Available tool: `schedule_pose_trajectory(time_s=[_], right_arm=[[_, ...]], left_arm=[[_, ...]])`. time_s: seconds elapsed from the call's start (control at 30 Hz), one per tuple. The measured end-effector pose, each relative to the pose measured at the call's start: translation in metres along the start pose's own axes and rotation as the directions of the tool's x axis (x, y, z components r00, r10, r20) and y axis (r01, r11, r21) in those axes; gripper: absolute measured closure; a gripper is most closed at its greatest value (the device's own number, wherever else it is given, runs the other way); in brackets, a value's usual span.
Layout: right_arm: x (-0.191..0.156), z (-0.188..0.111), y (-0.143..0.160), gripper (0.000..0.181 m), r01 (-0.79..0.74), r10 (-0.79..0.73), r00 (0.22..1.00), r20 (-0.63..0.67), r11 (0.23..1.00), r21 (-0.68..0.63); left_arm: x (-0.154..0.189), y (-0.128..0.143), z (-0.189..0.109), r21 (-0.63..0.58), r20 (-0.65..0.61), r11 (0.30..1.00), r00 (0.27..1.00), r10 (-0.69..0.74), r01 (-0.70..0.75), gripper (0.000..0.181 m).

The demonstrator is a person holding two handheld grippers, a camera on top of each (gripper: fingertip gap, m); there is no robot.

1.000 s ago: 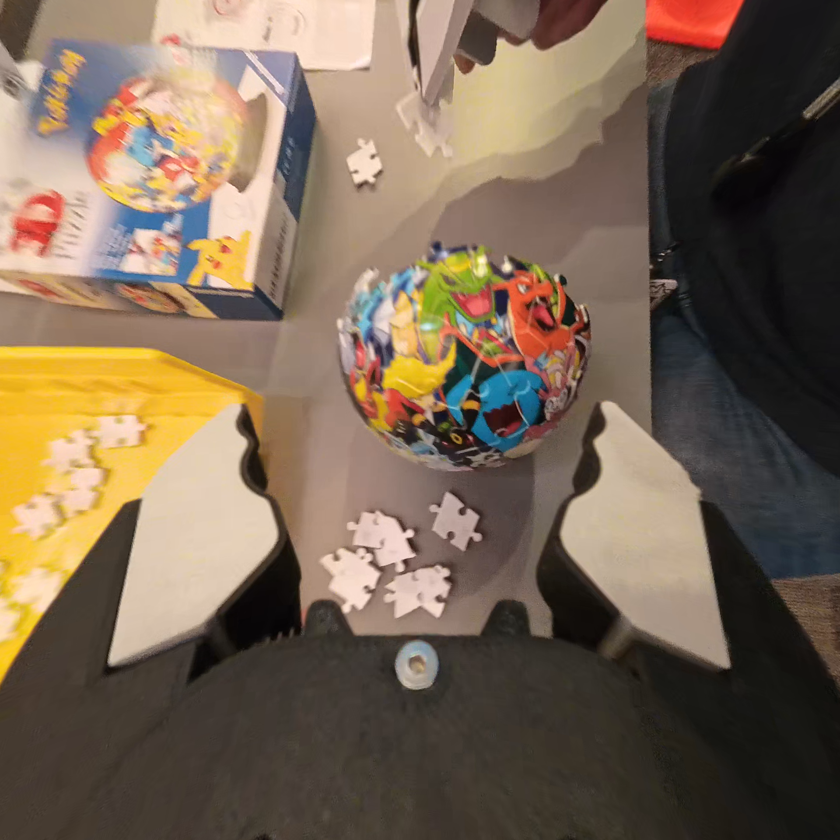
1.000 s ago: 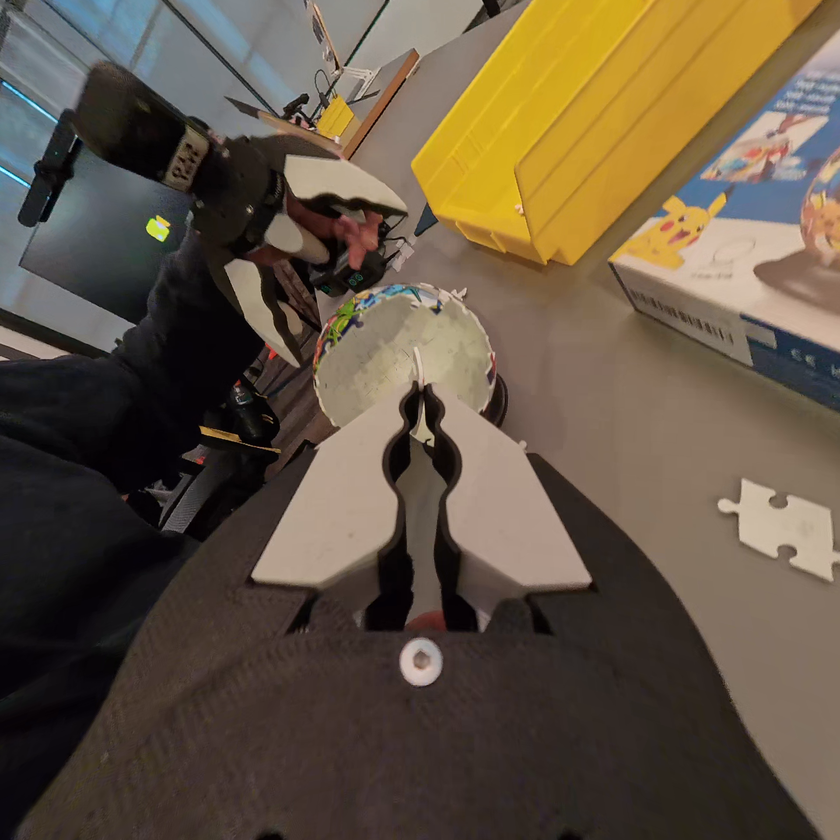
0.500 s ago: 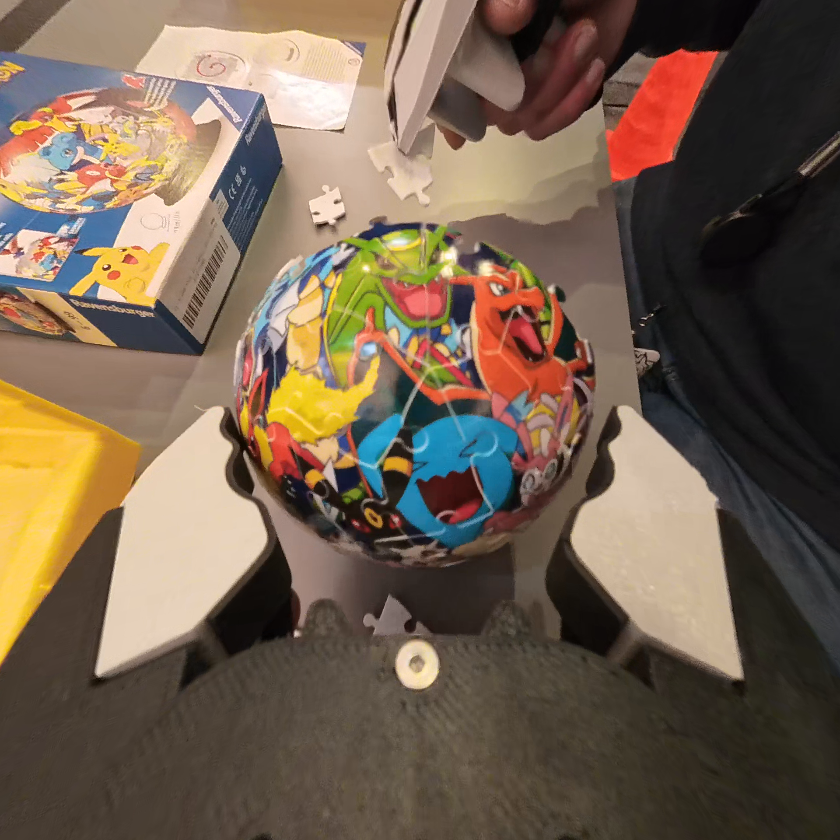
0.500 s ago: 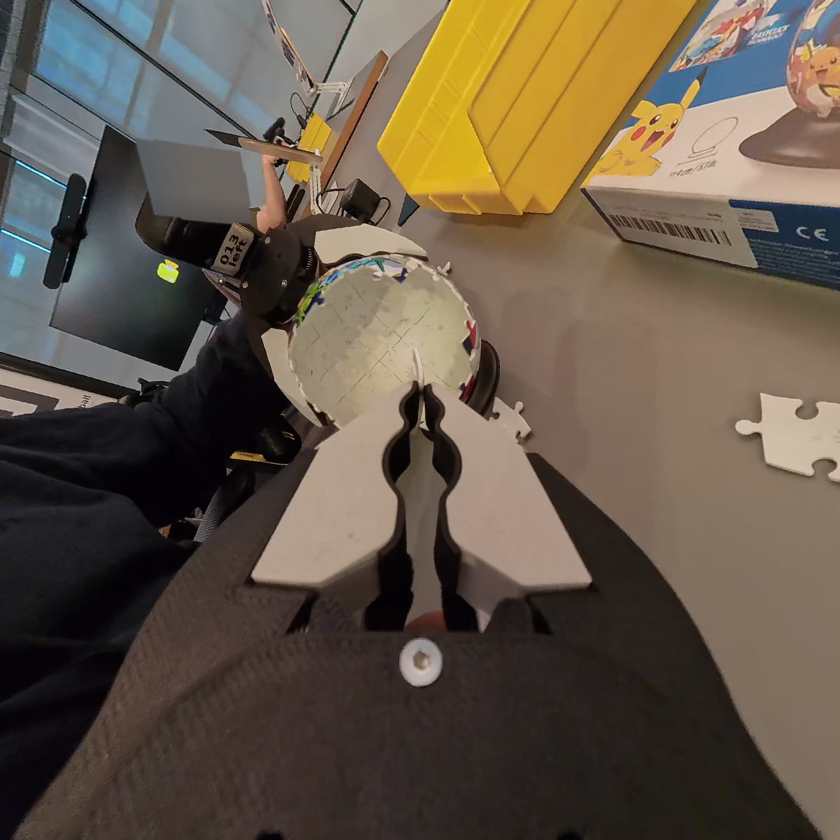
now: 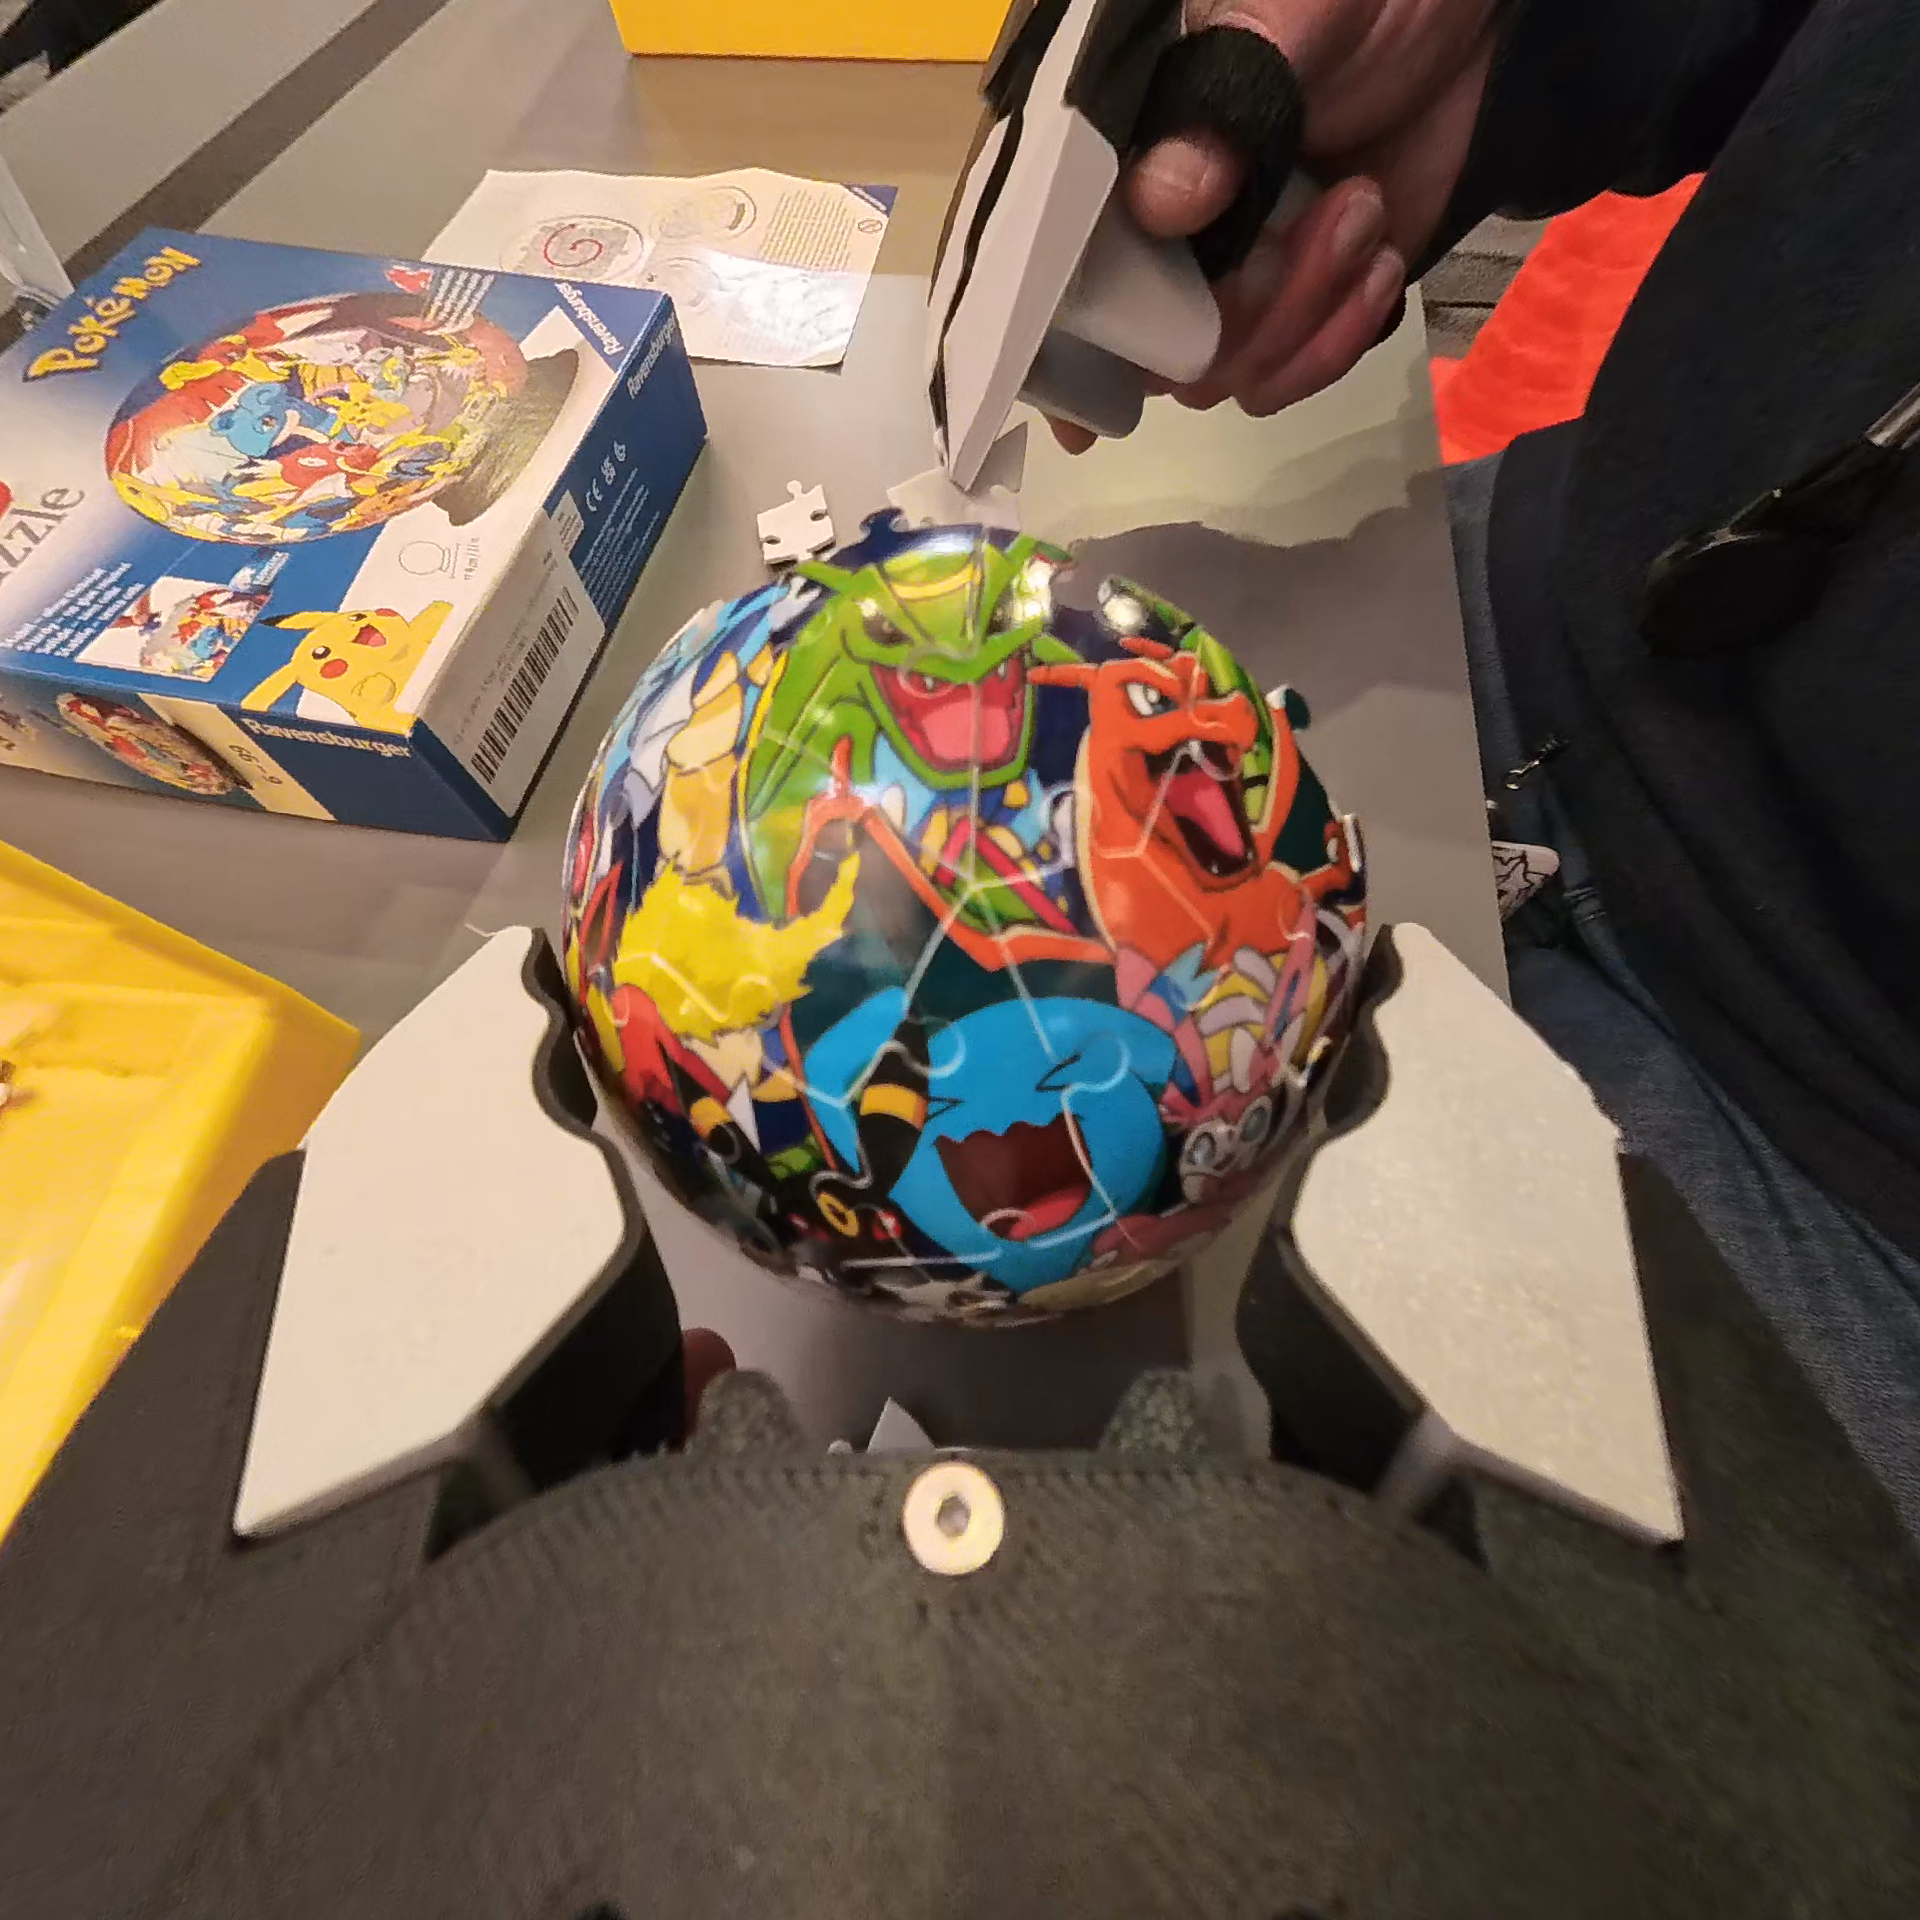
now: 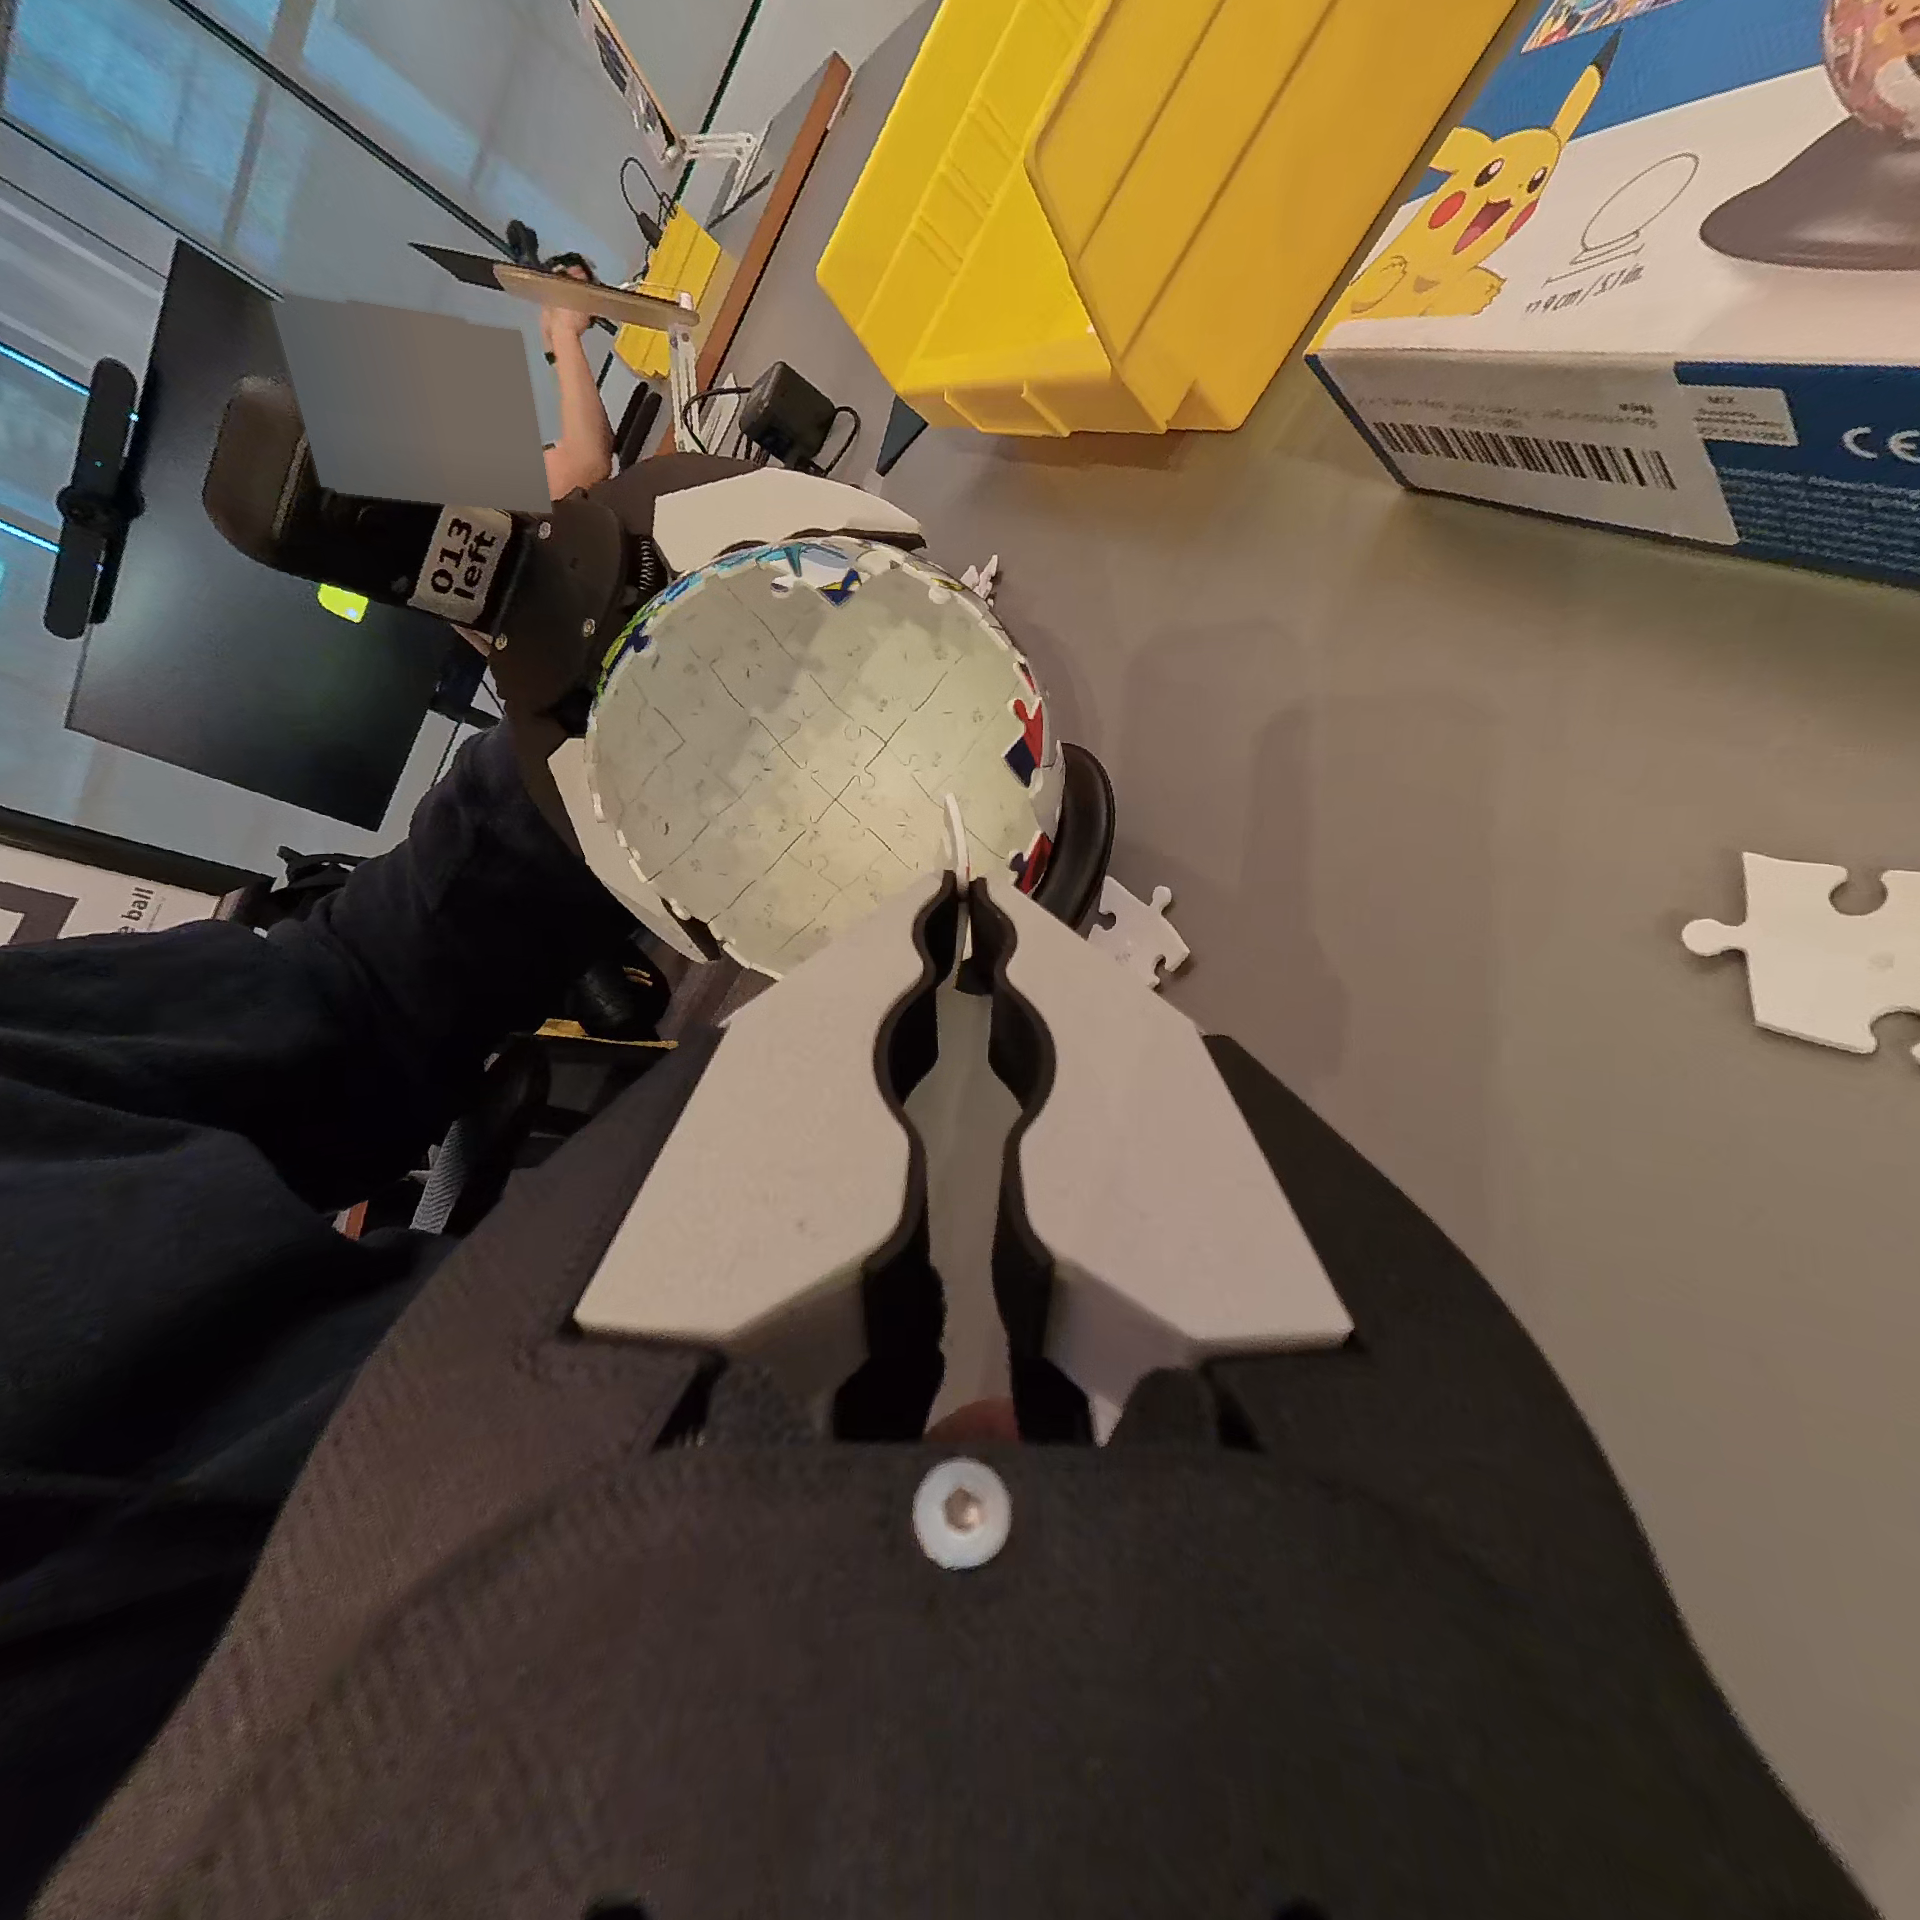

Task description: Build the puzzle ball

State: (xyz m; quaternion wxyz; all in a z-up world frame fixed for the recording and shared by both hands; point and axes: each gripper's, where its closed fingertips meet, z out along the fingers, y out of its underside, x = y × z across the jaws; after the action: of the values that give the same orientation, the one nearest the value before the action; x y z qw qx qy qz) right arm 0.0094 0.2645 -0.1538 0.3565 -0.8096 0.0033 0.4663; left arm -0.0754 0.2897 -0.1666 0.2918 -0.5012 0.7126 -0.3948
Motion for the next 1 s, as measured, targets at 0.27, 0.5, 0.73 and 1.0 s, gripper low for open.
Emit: schedule_pose_trajectory(time_s=[0.27, 0.5, 0.73, 1.0], right_arm=[[0.001, 0.002, 0.002, 0.181, 0.015, -0.015, 1.0, -0.006, 1.0, -0.009], [-0.003, 0.013, 0.007, 0.181, 0.032, -0.032, 0.999, 0.002, 0.998, -0.046], [-0.015, 0.046, 0.02, 0.181, 0.071, -0.07, 0.997, 0.009, 0.991, -0.113], [-0.002, 0.079, 0.043, 0.181, 0.086, -0.1, 0.993, -0.067, 0.98, -0.179]], left_arm=[[-0.004, 0.0, -0.005, -0.046, 0.03, 0.999, 0.999, 0.023, -0.021, 0.045], [-0.011, 0.002, -0.017, -0.147, 0.079, 0.988, 0.994, 0.069, -0.056, 0.046], [-0.013, 0.002, -0.023, -0.267, 0.12, 0.959, 0.985, 0.127, -0.091, 0.046], [-0.013, 0.006, -0.018, -0.359, 0.151, 0.928, 0.976, 0.16, -0.096, 0.046]])
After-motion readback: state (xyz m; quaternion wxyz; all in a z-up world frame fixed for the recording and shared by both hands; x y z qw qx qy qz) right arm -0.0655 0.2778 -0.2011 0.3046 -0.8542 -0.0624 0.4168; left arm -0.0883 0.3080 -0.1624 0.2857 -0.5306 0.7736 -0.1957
